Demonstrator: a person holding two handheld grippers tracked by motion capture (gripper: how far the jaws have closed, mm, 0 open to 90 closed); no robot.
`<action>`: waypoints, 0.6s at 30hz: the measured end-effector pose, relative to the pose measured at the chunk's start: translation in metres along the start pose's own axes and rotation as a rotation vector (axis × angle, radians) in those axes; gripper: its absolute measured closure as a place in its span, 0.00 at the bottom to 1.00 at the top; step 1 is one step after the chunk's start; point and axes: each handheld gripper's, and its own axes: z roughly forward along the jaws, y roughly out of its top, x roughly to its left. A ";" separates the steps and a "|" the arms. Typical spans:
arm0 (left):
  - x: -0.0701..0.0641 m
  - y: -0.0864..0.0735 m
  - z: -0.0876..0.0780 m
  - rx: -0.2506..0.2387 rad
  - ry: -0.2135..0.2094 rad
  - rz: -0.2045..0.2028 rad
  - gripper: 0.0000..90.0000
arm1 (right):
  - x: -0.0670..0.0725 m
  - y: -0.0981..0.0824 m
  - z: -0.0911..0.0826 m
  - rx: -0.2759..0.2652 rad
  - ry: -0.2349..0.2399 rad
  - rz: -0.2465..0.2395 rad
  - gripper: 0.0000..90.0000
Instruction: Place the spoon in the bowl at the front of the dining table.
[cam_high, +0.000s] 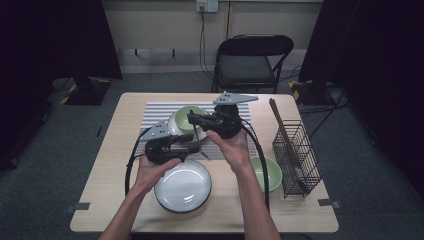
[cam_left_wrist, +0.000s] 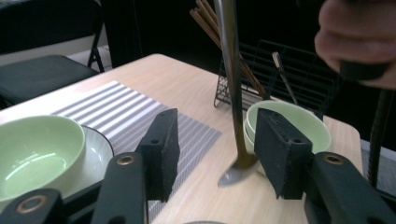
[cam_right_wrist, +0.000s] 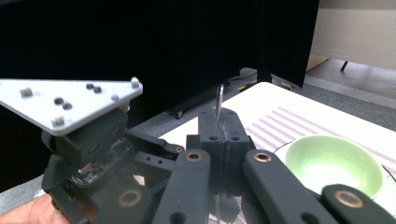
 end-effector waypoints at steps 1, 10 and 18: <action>0.000 0.001 0.000 -0.005 -0.001 -0.002 0.60 | 0.000 -0.001 0.001 -0.001 0.001 0.001 1.00; 0.004 0.009 -0.002 -0.044 -0.043 -0.036 0.82 | 0.006 -0.002 0.004 0.006 0.013 -0.012 1.00; 0.009 0.008 -0.007 -0.034 -0.022 -0.031 0.93 | 0.006 0.000 0.001 0.012 0.013 -0.026 1.00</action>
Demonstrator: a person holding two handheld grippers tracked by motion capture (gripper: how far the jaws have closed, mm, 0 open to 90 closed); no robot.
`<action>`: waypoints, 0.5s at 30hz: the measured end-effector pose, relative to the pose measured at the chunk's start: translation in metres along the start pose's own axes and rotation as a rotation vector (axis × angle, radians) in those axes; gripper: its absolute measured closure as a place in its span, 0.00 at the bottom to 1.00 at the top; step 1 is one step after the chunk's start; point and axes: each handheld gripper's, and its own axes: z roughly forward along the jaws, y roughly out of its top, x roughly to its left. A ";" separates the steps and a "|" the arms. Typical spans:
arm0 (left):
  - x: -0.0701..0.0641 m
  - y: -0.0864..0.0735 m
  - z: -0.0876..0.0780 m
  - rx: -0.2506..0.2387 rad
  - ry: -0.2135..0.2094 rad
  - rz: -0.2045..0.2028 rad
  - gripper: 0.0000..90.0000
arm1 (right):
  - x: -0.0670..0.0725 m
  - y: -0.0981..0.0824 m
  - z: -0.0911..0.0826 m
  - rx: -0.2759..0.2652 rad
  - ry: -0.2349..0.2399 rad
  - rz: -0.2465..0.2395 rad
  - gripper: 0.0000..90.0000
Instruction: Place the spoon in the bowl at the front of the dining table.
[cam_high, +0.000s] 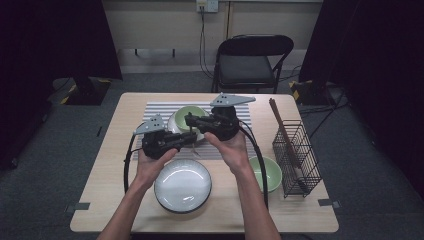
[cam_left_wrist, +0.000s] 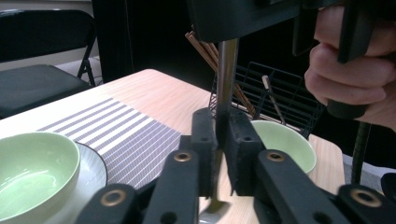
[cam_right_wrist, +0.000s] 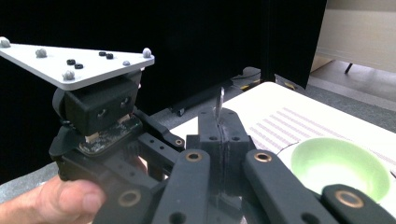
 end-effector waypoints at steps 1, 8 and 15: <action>0.000 0.000 0.000 0.003 0.000 -0.004 0.93 | 0.000 0.000 0.000 0.005 0.003 -0.003 1.00; 0.001 -0.003 -0.003 0.030 -0.003 0.018 0.98 | 0.000 0.000 -0.002 0.008 0.026 -0.022 0.94; 0.001 -0.005 -0.005 0.022 -0.017 0.008 0.98 | -0.001 -0.002 -0.001 0.014 0.052 -0.040 0.95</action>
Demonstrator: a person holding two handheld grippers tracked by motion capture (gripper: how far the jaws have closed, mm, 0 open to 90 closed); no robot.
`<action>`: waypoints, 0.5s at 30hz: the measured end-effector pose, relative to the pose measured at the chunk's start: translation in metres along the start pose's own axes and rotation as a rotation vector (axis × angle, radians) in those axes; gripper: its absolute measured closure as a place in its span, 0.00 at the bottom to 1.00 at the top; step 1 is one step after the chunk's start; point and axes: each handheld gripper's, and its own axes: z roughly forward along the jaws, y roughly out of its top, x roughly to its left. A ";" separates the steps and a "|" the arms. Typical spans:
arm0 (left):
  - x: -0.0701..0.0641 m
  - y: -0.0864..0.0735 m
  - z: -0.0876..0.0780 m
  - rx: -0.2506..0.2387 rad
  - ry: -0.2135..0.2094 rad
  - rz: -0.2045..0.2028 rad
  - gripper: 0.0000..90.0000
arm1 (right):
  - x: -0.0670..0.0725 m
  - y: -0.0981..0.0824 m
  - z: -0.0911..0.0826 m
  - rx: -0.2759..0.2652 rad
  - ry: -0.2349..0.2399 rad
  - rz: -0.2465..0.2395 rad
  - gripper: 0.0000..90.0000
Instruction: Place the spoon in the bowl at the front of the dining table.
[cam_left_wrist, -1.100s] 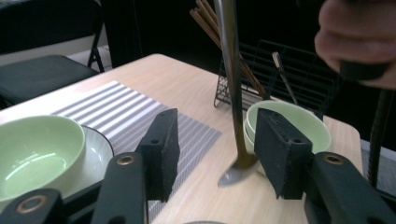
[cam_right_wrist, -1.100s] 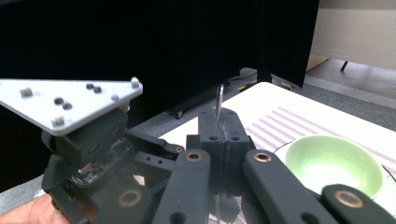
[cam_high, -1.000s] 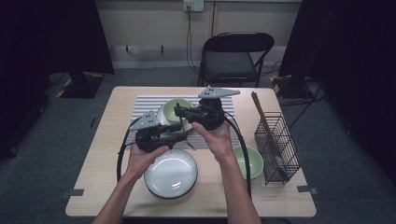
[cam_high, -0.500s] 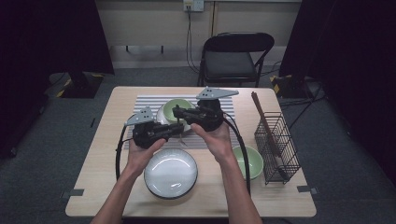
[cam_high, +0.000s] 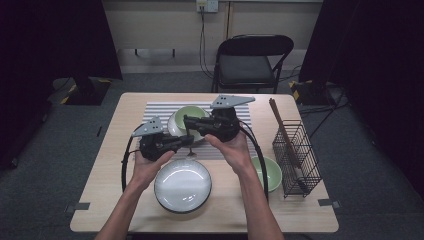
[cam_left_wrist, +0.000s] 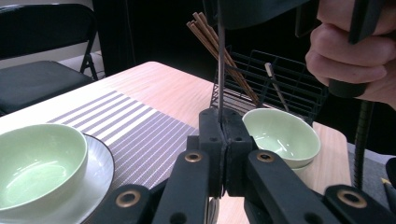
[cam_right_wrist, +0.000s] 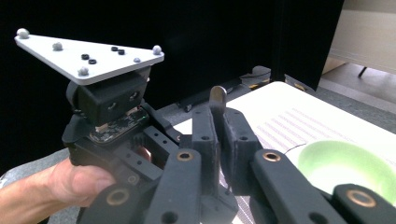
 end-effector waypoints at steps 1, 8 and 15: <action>0.001 0.000 -0.001 0.000 -0.005 -0.002 0.96 | 0.000 0.000 0.000 -0.002 0.009 0.001 1.00; 0.001 0.002 -0.002 -0.007 -0.013 -0.001 0.95 | 0.000 -0.001 -0.001 -0.019 0.008 -0.006 1.00; 0.005 0.005 -0.008 -0.045 -0.026 -0.027 0.91 | 0.001 -0.005 0.002 -0.008 0.023 -0.010 1.00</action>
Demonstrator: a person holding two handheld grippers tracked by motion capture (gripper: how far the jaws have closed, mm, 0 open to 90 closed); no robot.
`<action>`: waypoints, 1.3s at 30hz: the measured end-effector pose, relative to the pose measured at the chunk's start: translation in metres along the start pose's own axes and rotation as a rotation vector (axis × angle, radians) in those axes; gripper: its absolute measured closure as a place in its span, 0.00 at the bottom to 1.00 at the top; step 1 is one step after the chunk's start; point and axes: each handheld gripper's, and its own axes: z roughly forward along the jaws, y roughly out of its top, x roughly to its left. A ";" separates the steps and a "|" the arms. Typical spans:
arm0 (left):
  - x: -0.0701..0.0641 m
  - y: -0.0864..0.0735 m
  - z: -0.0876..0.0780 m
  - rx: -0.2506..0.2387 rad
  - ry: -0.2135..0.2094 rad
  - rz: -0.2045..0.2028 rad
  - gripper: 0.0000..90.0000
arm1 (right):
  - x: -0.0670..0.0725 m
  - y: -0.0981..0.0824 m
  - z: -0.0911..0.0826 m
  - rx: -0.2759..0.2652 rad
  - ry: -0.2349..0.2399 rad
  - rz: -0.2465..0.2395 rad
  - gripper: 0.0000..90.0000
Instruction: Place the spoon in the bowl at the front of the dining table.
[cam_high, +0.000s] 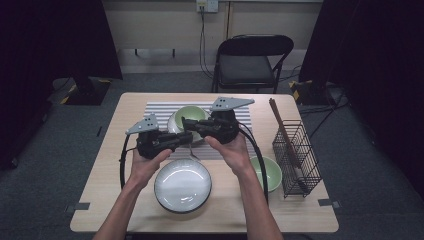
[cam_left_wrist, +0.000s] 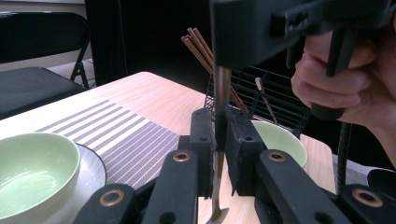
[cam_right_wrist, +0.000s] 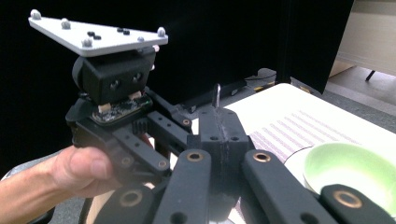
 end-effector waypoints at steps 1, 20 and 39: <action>0.001 0.001 -0.001 -0.003 -0.003 0.000 0.90 | 0.000 0.000 0.001 0.002 0.000 0.001 1.00; 0.014 0.001 0.000 0.026 0.049 0.015 0.99 | -0.008 -0.004 -0.009 -0.004 -0.029 0.022 0.88; 0.038 0.001 -0.010 0.028 0.115 -0.003 0.99 | -0.024 -0.033 -0.050 0.033 -0.206 0.072 0.53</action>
